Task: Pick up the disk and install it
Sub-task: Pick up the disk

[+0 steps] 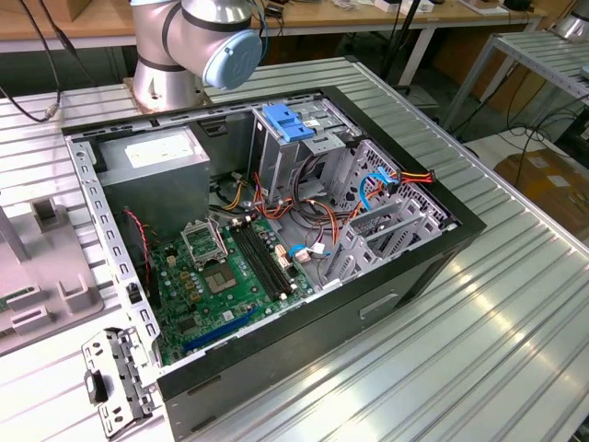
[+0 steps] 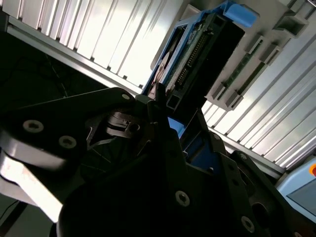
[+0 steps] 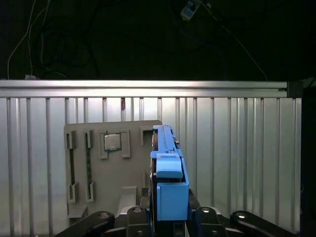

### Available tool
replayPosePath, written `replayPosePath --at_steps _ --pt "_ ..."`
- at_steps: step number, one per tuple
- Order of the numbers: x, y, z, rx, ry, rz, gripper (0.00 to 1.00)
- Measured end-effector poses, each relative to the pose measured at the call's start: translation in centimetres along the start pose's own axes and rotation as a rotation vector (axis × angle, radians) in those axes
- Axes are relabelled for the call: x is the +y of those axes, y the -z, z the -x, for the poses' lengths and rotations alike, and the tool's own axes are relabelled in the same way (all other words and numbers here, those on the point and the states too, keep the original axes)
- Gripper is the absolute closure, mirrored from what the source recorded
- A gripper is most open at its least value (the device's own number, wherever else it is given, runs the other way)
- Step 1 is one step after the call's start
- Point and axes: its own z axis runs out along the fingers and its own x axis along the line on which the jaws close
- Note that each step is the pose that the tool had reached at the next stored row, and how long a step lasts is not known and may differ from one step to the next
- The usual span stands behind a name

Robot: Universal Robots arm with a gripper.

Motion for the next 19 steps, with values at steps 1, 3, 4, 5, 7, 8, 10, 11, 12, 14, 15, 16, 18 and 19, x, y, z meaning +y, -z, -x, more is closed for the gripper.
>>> replayPosePath --at_steps 1,3,4,5,7,8,10,11,12,14,15,16,18,19 --pt "0.0 0.09 0.01 -0.0005 0.0 0.0 0.63" --pt "-0.01 0.43 0.03 -0.0017 0.0 0.0 0.63" --pt "-0.01 0.54 0.03 -0.0022 0.0 0.0 0.63" --pt "-0.01 0.62 0.04 -0.0025 0.0 0.0 0.63" --pt "-0.02 0.81 0.05 -0.0032 0.0 -0.0001 0.63" --pt "-0.02 1.13 0.06 -0.0045 0.0 0.0001 0.63" --pt "-0.03 1.41 0.08 -0.0062 0.0 0.0001 0.63" --pt "-0.03 1.52 0.09 -0.0068 0.0 0.0002 0.63" --pt "-0.03 1.63 0.09 -0.0075 0.0 0.0001 0.63" --pt "-0.03 1.8 0.1 -0.0086 0.0 0.0 0.63" --pt "-0.03 1.9 0.11 -0.0092 0.0 0.0001 0.63" --pt "-0.04 2.03 0.12 -0.0099 0.0 0.0001 0.63" --pt "-0.04 2.35 0.14 -0.0119 0.0 0.0003 0.63" --pt "-0.05 2.46 0.14 -0.0125 0.0 0.0003 0.63"
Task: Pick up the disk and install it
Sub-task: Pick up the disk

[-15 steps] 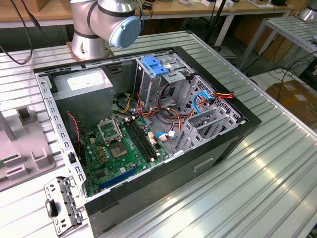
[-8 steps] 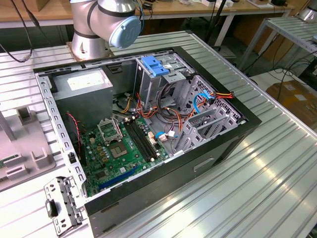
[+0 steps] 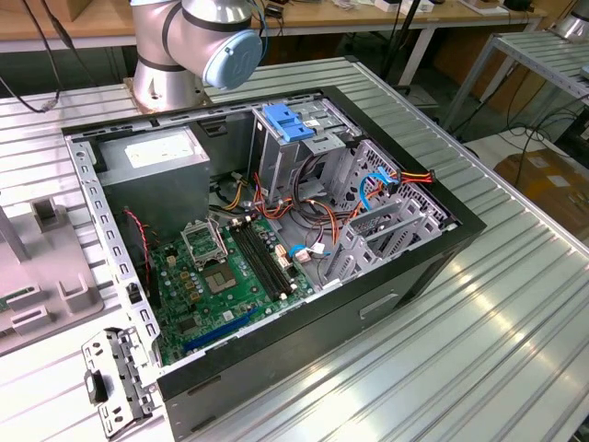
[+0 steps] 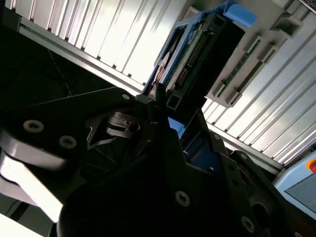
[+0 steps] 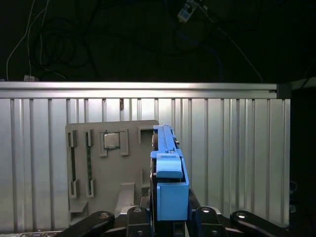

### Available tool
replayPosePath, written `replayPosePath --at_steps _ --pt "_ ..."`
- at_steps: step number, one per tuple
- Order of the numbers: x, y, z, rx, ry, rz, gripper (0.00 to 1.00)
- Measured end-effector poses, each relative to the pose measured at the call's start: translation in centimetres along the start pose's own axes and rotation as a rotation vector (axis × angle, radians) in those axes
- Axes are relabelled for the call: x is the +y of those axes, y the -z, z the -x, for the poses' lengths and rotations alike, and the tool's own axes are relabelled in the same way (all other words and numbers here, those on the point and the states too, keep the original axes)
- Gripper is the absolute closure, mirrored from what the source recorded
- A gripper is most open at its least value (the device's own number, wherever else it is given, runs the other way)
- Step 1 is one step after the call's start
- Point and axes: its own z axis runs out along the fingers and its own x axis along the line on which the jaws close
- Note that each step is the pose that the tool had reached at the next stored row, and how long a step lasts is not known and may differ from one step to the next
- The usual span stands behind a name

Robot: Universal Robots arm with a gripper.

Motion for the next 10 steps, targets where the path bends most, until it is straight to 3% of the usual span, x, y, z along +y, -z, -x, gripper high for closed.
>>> replayPosePath --at_steps 10 --pt "-0.02 1.3 0.09 -0.0065 0.0 0.0 0.63"
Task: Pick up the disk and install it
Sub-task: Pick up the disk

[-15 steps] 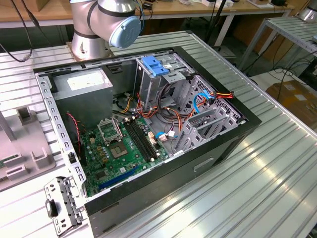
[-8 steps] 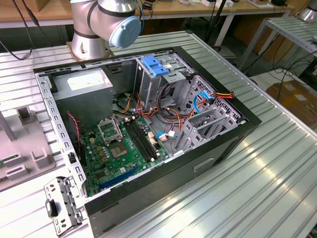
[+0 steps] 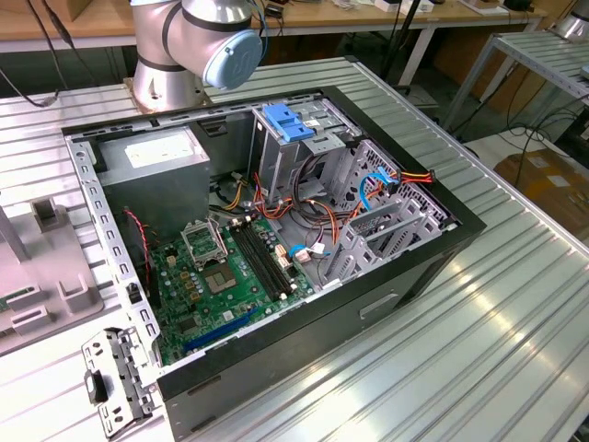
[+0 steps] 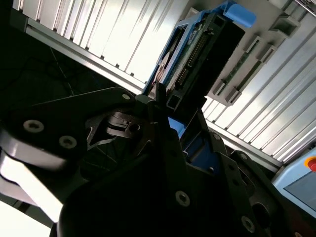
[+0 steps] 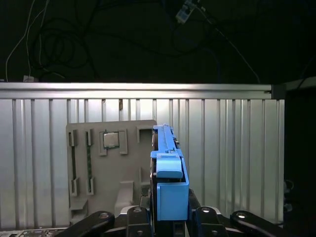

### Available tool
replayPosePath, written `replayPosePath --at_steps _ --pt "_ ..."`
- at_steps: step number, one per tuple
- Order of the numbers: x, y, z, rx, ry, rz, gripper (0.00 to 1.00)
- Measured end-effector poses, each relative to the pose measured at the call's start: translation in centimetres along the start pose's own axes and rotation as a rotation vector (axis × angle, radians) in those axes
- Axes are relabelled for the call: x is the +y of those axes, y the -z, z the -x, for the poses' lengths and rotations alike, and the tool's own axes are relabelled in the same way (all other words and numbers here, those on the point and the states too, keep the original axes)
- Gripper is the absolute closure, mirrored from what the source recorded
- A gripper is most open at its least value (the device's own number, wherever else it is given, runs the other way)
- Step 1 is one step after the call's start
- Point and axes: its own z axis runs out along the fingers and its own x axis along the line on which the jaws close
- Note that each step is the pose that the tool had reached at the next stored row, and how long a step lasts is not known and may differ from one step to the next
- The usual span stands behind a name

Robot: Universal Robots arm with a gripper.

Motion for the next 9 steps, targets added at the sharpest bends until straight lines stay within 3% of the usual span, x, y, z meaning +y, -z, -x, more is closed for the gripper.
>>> replayPosePath --at_steps 9 --pt "-0.02 1.24 0.09 -0.0072 0.0 0.0001 0.63"
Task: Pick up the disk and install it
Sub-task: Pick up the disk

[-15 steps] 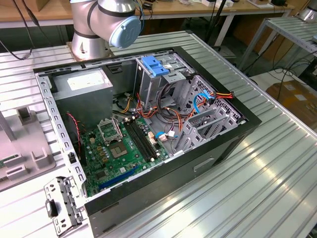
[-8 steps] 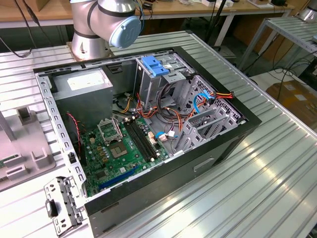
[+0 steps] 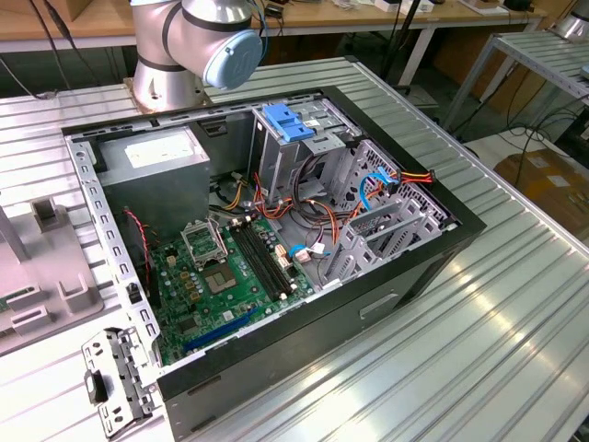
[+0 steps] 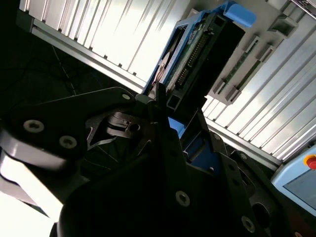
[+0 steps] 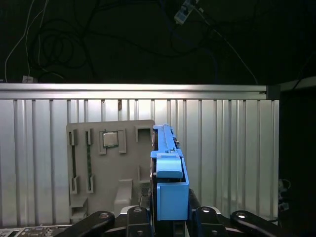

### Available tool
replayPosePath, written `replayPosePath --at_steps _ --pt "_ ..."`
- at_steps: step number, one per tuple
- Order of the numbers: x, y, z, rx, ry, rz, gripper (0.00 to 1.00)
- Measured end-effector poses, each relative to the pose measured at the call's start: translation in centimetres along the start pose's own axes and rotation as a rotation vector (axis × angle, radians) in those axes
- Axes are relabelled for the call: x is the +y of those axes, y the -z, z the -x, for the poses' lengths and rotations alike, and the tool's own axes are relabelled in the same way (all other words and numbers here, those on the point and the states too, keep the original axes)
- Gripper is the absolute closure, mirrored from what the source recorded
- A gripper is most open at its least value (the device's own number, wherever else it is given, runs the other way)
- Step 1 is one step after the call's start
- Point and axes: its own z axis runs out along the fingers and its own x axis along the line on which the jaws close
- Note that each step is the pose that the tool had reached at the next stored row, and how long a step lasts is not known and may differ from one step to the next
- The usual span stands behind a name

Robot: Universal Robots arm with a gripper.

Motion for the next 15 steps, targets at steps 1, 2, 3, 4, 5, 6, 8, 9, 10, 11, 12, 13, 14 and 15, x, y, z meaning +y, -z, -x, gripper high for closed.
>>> replayPosePath --at_steps 1,2,3,4,5,6,8,9,10,11,12,13,14,15 --pt "0.0 0.01 0.0 -0.0002 0.0 -0.0001 0.63" --pt "0.0 0.01 0.0 -0.0003 0.0 -0.0001 0.63" --pt "0.0 0.01 0.0 -0.0003 0.0 0.0 0.63" --pt "0.0 0.01 0.0 -0.0003 0.0 0.0 0.63" --pt "0.0 0.01 0.0 -0.0004 0.0 -0.0001 0.63" --pt "0.0 0.01 0.0 -0.0004 0.0 -0.0001 0.63" --pt "-0.03 0.02 -0.06 -0.0004 0.0 0.0 0.63" --pt "-0.04 0.02 -0.07 -0.0004 0.0 0.0 0.63" --pt "-0.05 0.02 -0.09 -0.0004 0.0 0.0 0.63" --pt "-0.06 0.02 -0.11 -0.0004 0.0 0.0 0.63" --pt "-0.08 0.02 -0.14 -0.0004 0.0 0.0 0.63" --pt "-0.1 0.02 -0.17 -0.0003 0.0 0.0 0.63" --pt "-0.13 0.02 -0.19 -0.0004 0.0 -0.0001 0.63" --pt "-0.16 0.02 -0.19 -0.0004 0.0 -0.0001 0.63"
